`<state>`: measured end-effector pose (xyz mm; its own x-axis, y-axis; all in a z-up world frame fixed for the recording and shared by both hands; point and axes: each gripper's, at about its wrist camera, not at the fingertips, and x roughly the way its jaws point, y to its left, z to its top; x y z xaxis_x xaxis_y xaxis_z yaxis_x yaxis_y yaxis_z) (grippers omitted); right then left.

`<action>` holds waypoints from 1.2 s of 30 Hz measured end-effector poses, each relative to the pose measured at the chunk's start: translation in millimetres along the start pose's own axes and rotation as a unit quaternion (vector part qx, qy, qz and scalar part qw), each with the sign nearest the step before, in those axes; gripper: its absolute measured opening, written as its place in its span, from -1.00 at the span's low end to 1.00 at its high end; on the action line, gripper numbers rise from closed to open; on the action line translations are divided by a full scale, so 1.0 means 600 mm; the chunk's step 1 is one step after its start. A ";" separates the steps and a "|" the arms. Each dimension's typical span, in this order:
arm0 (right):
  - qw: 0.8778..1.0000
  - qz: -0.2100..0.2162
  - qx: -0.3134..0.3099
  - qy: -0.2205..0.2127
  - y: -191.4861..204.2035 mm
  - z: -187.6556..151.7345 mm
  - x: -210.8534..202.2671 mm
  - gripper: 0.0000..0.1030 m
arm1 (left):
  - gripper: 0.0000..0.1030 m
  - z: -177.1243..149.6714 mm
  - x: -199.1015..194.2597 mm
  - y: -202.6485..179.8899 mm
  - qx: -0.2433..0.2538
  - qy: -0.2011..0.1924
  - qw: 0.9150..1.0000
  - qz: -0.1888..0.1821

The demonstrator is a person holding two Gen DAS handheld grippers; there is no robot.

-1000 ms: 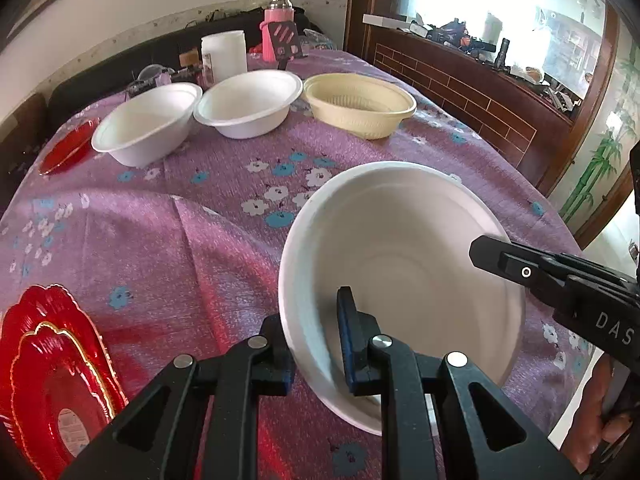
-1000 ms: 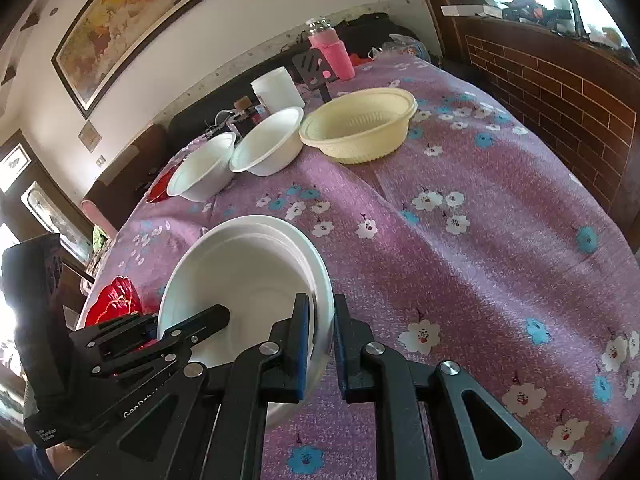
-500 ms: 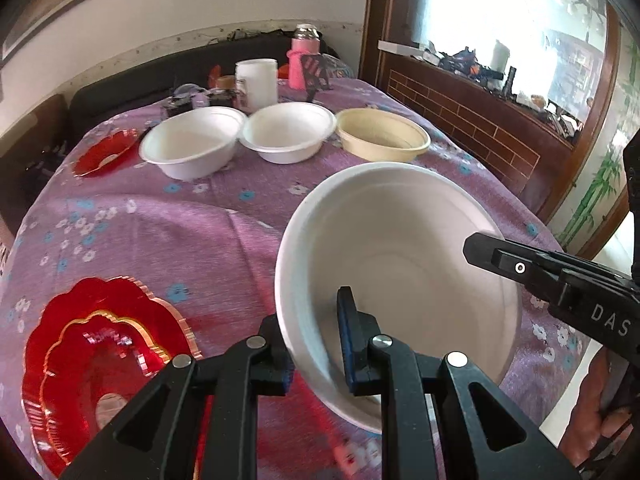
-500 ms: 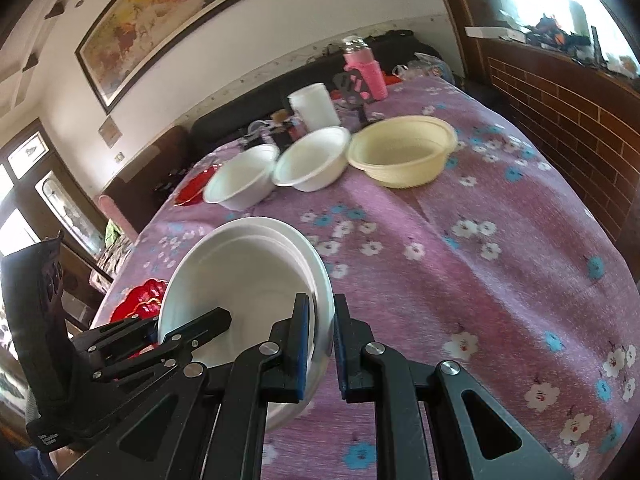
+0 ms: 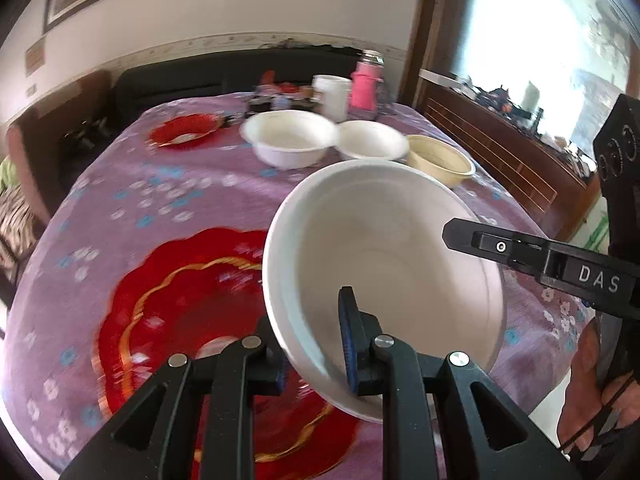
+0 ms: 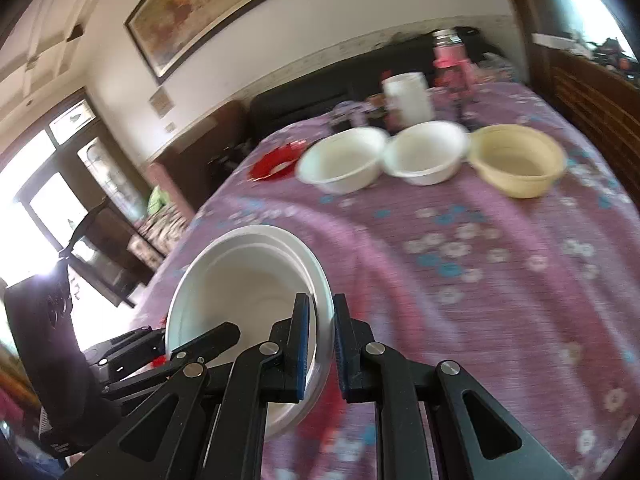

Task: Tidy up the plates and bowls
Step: 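Lower the white plate onto the red plates and open both grippers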

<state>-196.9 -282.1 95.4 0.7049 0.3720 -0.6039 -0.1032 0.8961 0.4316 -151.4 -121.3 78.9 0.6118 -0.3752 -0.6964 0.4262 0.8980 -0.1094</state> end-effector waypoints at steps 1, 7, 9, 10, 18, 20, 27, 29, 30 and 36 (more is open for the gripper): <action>1.000 0.005 -0.002 0.006 0.009 -0.002 0.009 -0.76 | -0.63 -0.006 -0.006 0.013 -0.005 0.000 1.000 0.007; 0.998 0.032 -0.020 0.051 0.068 -0.024 0.083 -0.75 | -0.63 -0.047 -0.012 0.090 -0.052 0.016 0.998 0.039; 0.997 0.037 -0.019 0.067 0.077 -0.030 0.107 -0.75 | -0.63 -0.057 -0.008 0.106 -0.064 0.023 0.997 0.043; 0.997 0.038 -0.018 0.070 0.080 -0.032 0.113 -0.75 | -0.63 -0.061 -0.004 0.114 -0.069 0.027 0.996 0.045; 0.996 0.028 -0.012 0.089 0.072 -0.042 0.152 -0.75 | -0.63 -0.070 0.017 0.130 -0.078 0.040 0.995 0.042; 0.995 0.025 -0.011 0.093 0.069 -0.042 0.160 -0.75 | -0.63 -0.071 0.024 0.131 -0.077 0.043 0.995 0.045; 0.994 0.027 -0.011 0.101 0.067 -0.043 0.174 -0.75 | -0.59 -0.068 0.037 0.135 -0.072 0.041 0.994 0.066; 0.994 0.029 -0.011 0.103 0.066 -0.042 0.178 -0.75 | -0.59 -0.066 0.040 0.135 -0.067 0.038 0.994 0.075; 0.994 0.029 -0.010 0.103 0.066 -0.043 0.178 -0.75 | -0.59 -0.066 0.041 0.135 -0.065 0.037 0.994 0.078; 0.995 0.029 -0.013 0.095 0.066 -0.037 0.165 -0.74 | -0.52 -0.062 0.045 0.138 -0.062 0.033 0.994 0.083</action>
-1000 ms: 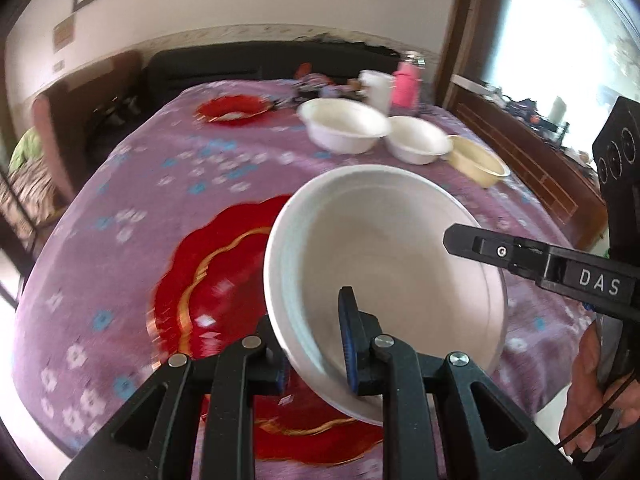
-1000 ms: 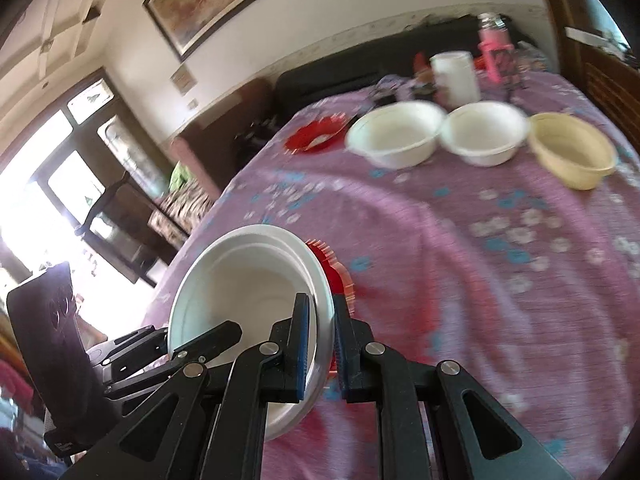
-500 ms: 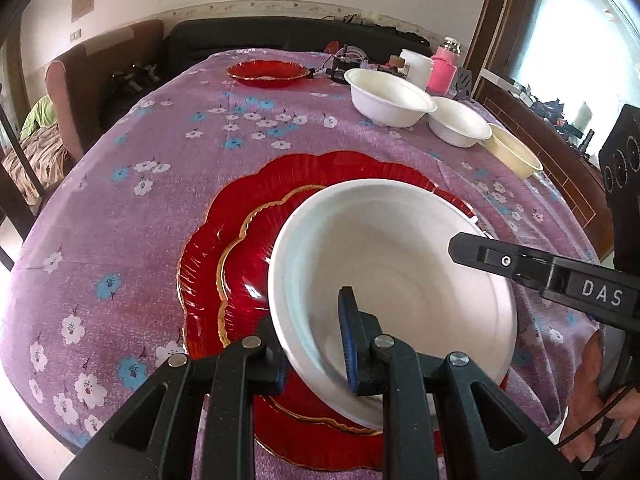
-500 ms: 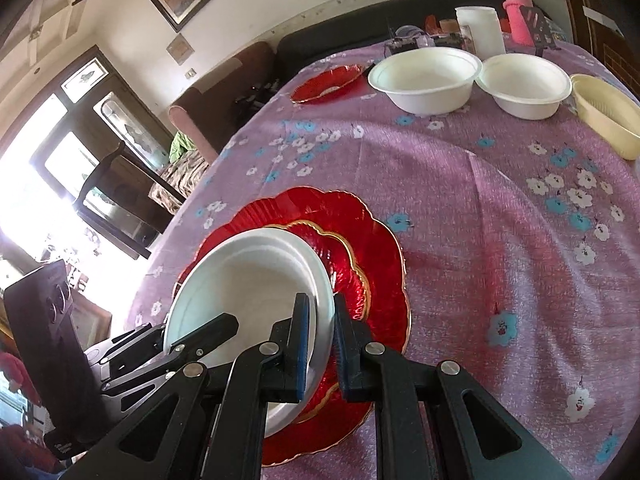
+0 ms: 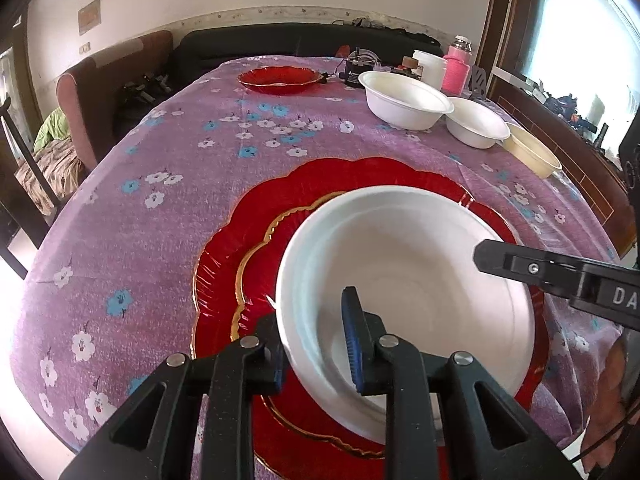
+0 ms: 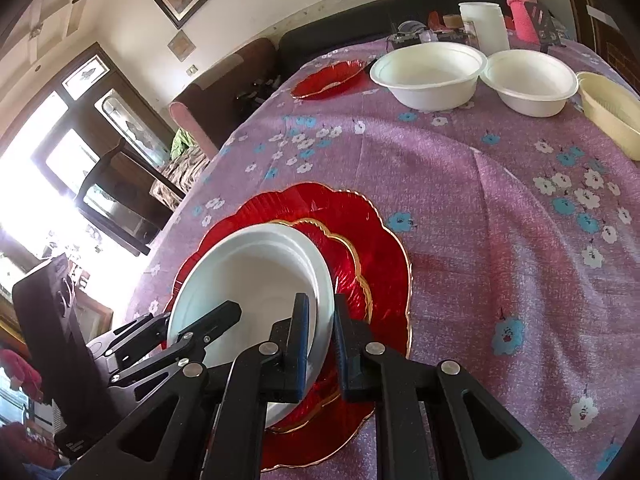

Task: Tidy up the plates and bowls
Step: 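Lower the white plate onto the red plates and open both grippers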

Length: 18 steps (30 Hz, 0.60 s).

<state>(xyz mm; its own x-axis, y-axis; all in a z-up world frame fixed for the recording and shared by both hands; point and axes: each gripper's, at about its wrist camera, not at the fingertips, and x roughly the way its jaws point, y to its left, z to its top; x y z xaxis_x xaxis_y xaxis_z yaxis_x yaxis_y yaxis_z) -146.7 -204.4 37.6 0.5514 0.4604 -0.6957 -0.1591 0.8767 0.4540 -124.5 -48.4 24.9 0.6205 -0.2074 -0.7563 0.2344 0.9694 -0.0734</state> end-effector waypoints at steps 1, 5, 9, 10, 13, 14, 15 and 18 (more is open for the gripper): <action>1.000 0.000 0.000 -0.001 -0.001 0.000 -0.002 -0.74 | -0.49 0.002 0.002 0.000 0.002 -0.002 1.000 0.002; 1.000 0.000 0.004 -0.012 -0.006 -0.003 -0.021 -0.70 | -0.35 0.011 0.013 -0.003 0.012 -0.007 1.000 0.016; 1.000 0.000 0.005 -0.031 -0.012 -0.005 -0.045 -0.58 | -0.18 0.018 0.027 -0.009 0.022 -0.014 0.999 0.025; 0.999 0.000 0.006 -0.034 -0.013 -0.005 -0.049 -0.55 | -0.17 0.019 0.029 -0.009 0.021 -0.015 0.999 0.025; 0.999 0.000 0.008 -0.039 -0.017 -0.005 -0.058 -0.54 | -0.15 0.022 0.032 -0.012 0.023 -0.017 0.999 0.028; 0.999 0.001 0.008 -0.041 -0.018 -0.006 -0.061 -0.54 | -0.15 0.022 0.033 -0.012 0.023 -0.018 0.999 0.027; 0.999 0.001 0.008 -0.043 -0.018 -0.006 -0.062 -0.54 | -0.15 0.023 0.033 -0.012 0.022 -0.019 0.999 0.026; 0.999 0.004 0.011 -0.044 -0.019 -0.008 -0.065 -0.54 | -0.15 0.029 0.039 -0.014 0.021 -0.019 0.999 0.028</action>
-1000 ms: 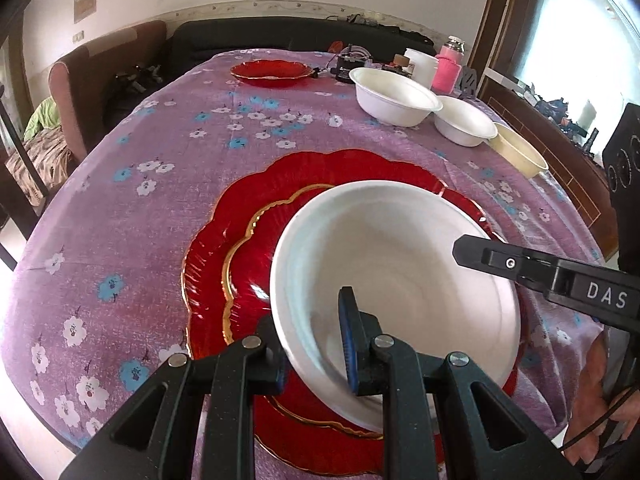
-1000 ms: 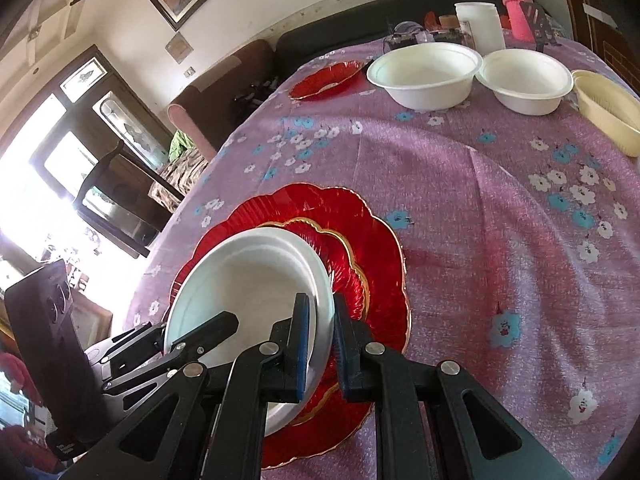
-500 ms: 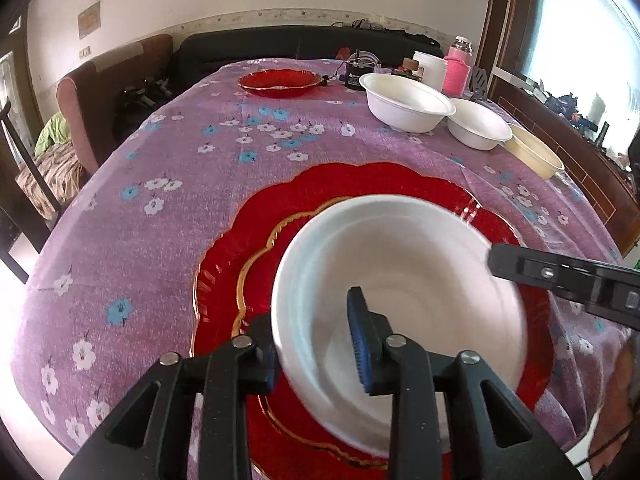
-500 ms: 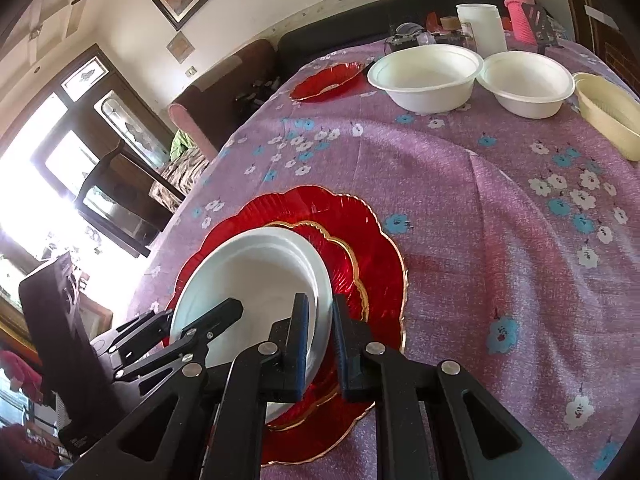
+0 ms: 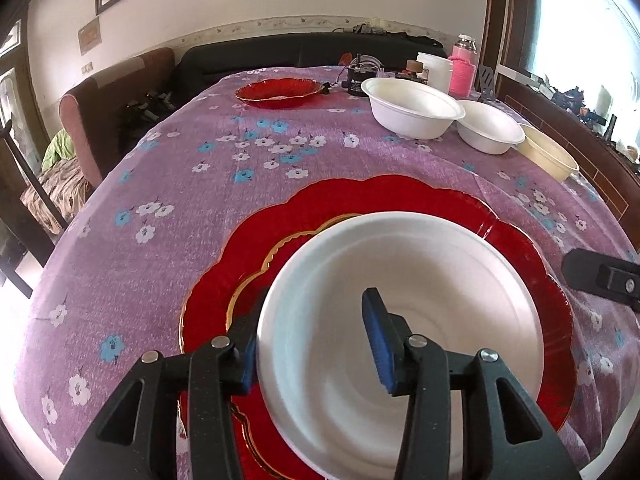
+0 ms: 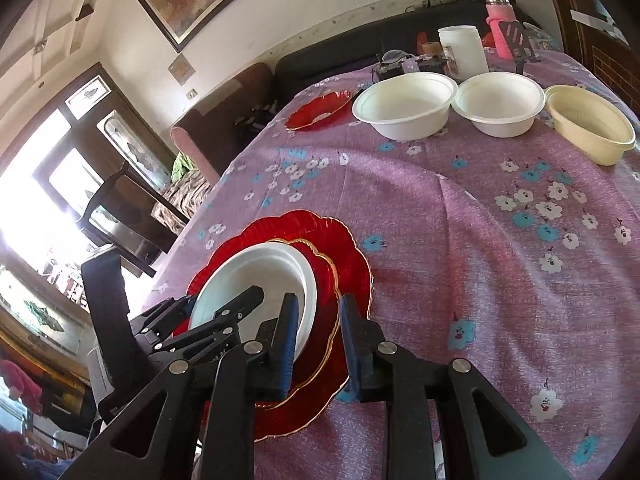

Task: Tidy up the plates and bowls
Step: 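Lower the white plate onto the red plates and open both grippers, then move both grippers away from the stack toward the beige plastic bowl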

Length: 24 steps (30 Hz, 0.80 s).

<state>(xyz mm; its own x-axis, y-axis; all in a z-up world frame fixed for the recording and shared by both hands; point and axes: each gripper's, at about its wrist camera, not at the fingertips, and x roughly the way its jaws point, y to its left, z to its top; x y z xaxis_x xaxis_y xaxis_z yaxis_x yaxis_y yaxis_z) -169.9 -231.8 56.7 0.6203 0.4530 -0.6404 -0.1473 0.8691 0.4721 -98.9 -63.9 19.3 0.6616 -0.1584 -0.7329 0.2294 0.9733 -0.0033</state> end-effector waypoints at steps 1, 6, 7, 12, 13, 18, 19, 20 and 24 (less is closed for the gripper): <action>1.000 0.000 0.001 -0.001 0.000 0.000 -0.001 -0.54 | -0.15 0.003 0.003 -0.001 0.000 -0.001 1.000 0.000; 1.000 -0.005 0.008 -0.007 -0.008 0.002 -0.008 -0.54 | -0.15 0.025 0.022 -0.008 0.001 0.000 1.000 -0.002; 1.000 -0.006 0.011 -0.009 -0.011 0.003 -0.010 -0.53 | -0.15 0.030 0.026 -0.011 0.002 0.002 1.000 -0.003; 1.000 -0.010 0.019 -0.017 -0.021 0.003 -0.021 -0.40 | 0.28 0.030 0.024 -0.018 0.004 0.001 1.000 -0.009; 1.000 -0.010 0.019 -0.017 -0.021 0.003 -0.022 -0.38 | 0.29 0.027 0.020 -0.019 0.004 0.002 1.000 -0.010; 1.000 -0.009 0.021 -0.018 -0.023 0.005 -0.023 -0.36 | 0.34 0.017 0.004 -0.020 0.005 0.008 1.000 -0.026; 1.000 -0.008 0.021 -0.018 -0.022 0.005 -0.023 -0.36 | 0.35 0.016 0.000 -0.020 0.004 0.008 1.000 -0.027; 1.000 -0.007 0.020 -0.018 -0.021 0.005 -0.023 -0.36 | 0.39 0.016 -0.004 -0.019 0.003 0.007 1.000 -0.026; 1.000 -0.008 0.022 -0.019 -0.021 0.005 -0.026 -0.35 | 0.47 0.017 -0.016 -0.012 -0.005 0.000 1.000 -0.025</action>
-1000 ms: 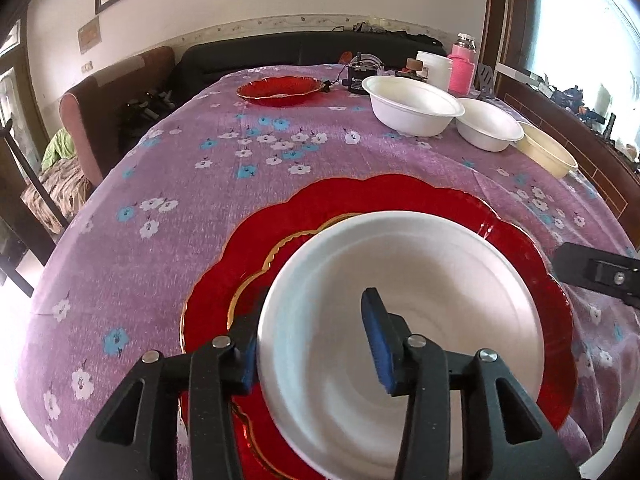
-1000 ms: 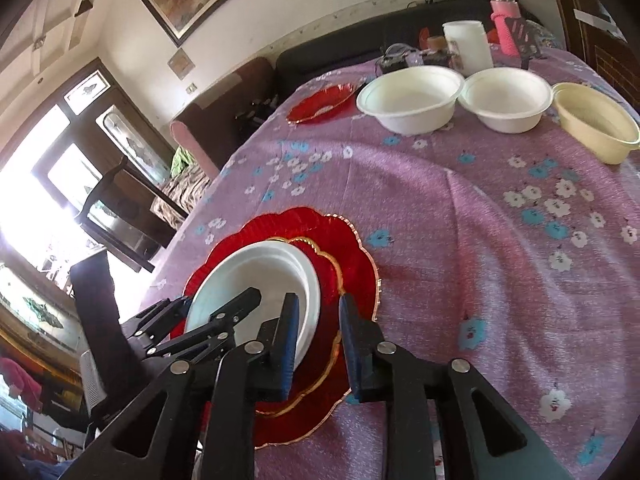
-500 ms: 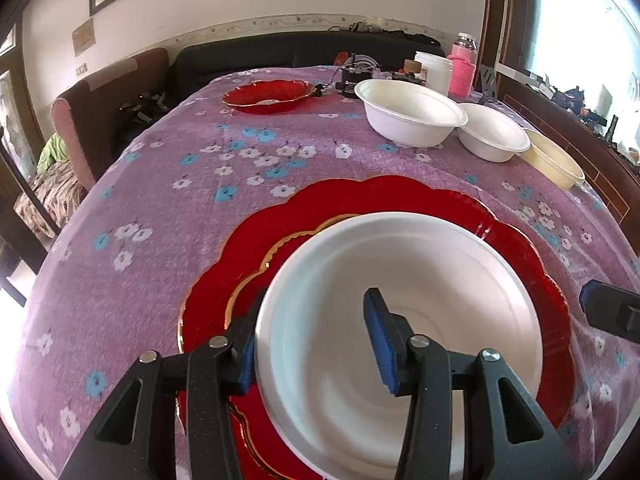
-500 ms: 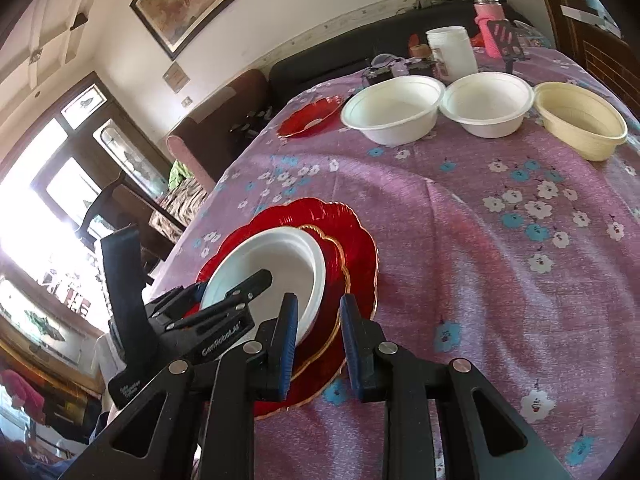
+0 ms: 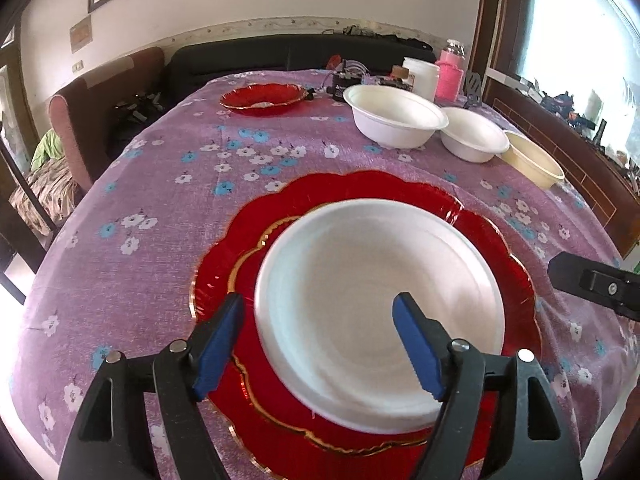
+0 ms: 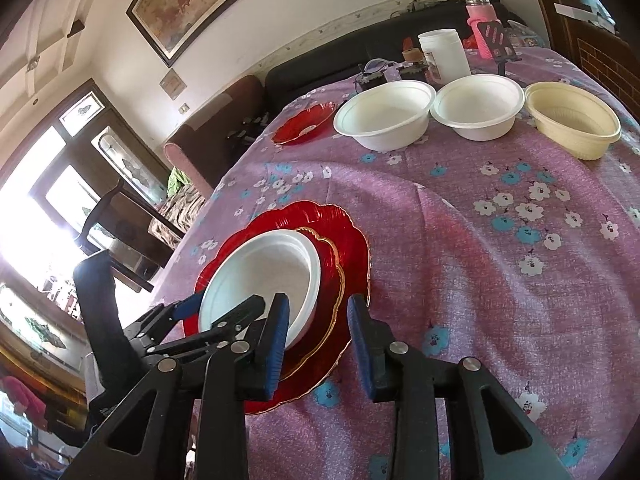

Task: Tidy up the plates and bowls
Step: 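Move both grippers away from the stack toward the beige plastic bowl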

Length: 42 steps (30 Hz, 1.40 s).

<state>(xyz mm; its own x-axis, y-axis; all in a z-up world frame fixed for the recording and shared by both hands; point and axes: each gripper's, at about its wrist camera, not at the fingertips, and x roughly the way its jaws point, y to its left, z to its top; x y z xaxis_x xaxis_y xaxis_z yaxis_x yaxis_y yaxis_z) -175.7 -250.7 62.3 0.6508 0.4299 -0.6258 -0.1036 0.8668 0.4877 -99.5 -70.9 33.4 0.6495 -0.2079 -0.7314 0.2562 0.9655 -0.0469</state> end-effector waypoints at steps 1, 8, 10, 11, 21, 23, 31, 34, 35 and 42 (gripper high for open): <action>1.000 -0.001 0.001 0.000 0.000 0.000 -0.001 -0.35 | 0.47 0.001 -0.002 0.003 -0.003 0.000 1.000 -0.001; 1.000 -0.001 0.006 -0.004 -0.003 0.001 -0.006 -0.29 | 0.48 0.004 -0.018 0.014 -0.012 -0.008 1.000 -0.001; 1.000 -0.001 0.007 -0.004 -0.005 0.000 -0.007 -0.27 | 0.48 0.004 -0.021 0.014 -0.013 -0.009 1.000 -0.002; 1.000 0.000 0.007 -0.005 -0.006 0.000 -0.008 -0.27 | 0.48 0.004 -0.023 0.013 -0.013 -0.009 1.000 -0.003; 1.000 0.002 0.031 -0.006 -0.037 0.001 -0.011 -0.26 | 0.48 0.011 -0.040 -0.012 0.001 -0.010 1.000 -0.021; 0.999 0.000 0.034 -0.009 -0.046 0.003 -0.015 -0.26 | 0.48 0.015 -0.045 -0.022 0.006 -0.012 1.000 -0.025; 0.997 -0.018 0.068 -0.038 -0.106 0.014 -0.053 -0.26 | 0.48 0.029 -0.050 -0.086 0.038 -0.001 0.997 -0.060; 0.995 -0.028 0.082 -0.051 -0.135 0.019 -0.072 -0.26 | 0.48 0.033 -0.047 -0.117 0.047 0.011 0.996 -0.081; 0.994 -0.031 0.085 -0.056 -0.144 0.020 -0.078 -0.26 | 0.48 0.034 -0.045 -0.128 0.050 0.017 0.995 -0.090; 0.985 -0.061 0.124 -0.105 -0.218 0.046 -0.148 -0.26 | 0.48 0.054 -0.031 -0.206 0.072 0.045 0.989 -0.122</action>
<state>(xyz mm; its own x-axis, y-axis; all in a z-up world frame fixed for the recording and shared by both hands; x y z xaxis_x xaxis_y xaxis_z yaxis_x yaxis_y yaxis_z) -199.3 -408.9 70.7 0.7907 0.2422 -0.5623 0.1544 0.8098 0.5660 -119.8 -191.5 74.7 0.4908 -0.4107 -0.7684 0.5007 0.8547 -0.1370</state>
